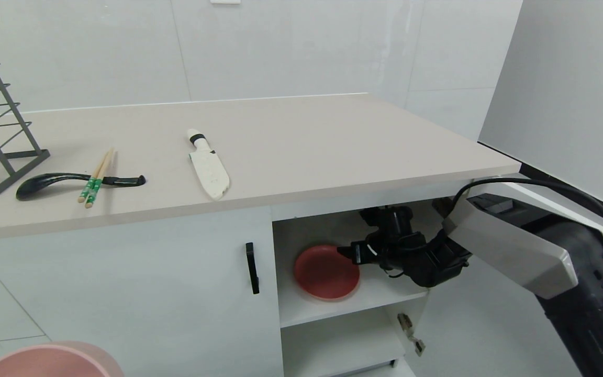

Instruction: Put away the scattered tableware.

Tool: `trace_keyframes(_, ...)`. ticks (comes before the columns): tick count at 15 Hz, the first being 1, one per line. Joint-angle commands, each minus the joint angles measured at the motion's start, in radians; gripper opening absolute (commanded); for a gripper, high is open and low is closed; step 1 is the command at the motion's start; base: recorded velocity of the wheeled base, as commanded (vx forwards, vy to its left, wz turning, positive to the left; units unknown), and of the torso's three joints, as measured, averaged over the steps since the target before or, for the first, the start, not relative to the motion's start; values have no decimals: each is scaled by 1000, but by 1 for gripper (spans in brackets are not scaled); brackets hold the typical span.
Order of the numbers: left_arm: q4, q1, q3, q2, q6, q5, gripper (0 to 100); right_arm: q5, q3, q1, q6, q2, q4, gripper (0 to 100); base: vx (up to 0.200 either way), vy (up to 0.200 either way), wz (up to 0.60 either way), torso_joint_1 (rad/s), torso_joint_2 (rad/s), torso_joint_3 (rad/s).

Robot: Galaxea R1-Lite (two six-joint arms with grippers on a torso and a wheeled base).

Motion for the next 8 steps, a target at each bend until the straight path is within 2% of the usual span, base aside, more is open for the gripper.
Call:
trace_keyframes(1, 0, 0, 0, 0, -1, 0, 0, 0, 4, 2, -6, -1, -2, 100, 0, 0, 0, 0, 0, 0)
trace_keyframes(4, 0, 0, 0, 0, -4, 0, 0, -3, 97, 45, -8, -78, -32, 100, 0, 0, 0, 0, 0, 0)
trace_keyframes(8, -5, 2, 0, 0, -47, -2, 0, -3, 548, 220, -6, -318, -224, 100, 0, 0, 0, 0, 0, 0)
